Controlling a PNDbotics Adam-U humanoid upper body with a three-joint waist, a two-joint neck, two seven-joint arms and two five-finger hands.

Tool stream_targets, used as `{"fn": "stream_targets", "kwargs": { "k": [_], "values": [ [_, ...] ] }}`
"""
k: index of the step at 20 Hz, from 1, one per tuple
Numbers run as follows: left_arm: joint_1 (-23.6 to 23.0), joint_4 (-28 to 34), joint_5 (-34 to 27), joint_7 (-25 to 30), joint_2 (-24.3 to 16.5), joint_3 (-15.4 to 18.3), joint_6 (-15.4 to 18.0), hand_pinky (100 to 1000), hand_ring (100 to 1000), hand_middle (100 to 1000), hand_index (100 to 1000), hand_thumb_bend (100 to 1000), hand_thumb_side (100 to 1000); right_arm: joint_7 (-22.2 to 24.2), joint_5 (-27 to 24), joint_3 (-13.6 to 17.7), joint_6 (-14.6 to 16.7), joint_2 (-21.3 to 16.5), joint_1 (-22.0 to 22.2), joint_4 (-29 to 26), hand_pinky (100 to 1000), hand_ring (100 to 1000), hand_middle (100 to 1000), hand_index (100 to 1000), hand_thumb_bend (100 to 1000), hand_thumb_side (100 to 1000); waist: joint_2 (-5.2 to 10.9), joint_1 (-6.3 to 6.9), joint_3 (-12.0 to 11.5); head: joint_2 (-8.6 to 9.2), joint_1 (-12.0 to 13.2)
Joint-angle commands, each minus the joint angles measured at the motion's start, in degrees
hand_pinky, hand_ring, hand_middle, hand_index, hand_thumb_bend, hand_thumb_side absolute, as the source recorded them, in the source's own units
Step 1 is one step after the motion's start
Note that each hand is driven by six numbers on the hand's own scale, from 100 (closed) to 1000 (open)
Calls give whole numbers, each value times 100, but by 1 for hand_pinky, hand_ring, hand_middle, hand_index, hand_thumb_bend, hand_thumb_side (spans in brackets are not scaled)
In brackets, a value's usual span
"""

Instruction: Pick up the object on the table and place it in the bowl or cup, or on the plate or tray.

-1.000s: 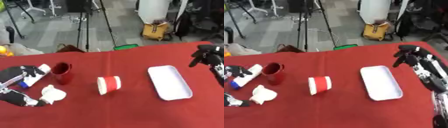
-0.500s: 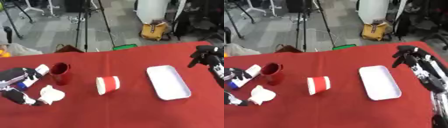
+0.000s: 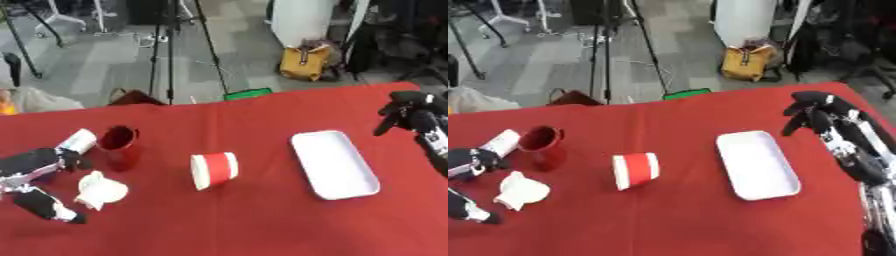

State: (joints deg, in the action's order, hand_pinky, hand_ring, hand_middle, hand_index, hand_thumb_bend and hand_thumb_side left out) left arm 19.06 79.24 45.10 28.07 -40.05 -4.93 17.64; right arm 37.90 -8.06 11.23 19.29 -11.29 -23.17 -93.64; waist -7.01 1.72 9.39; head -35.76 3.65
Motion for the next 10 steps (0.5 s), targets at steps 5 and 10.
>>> {"fn": "stream_targets", "kwargs": {
  "k": [5, 10],
  "values": [
    [219, -111, 397, -160, -124, -31, 38, 708, 720, 720, 836, 924, 473, 19, 1, -8, 17, -73, -69, -45, 543, 535, 633, 833, 100, 594, 85, -8, -8, 32, -10],
    [374, -333, 579, -411, -87, -61, 57, 706, 719, 719, 834, 909, 467, 30, -3, -13, 25, -70, -69, -34, 543, 535, 634, 833, 100, 595, 86, -20, -5, 24, -14]
  ]
}}
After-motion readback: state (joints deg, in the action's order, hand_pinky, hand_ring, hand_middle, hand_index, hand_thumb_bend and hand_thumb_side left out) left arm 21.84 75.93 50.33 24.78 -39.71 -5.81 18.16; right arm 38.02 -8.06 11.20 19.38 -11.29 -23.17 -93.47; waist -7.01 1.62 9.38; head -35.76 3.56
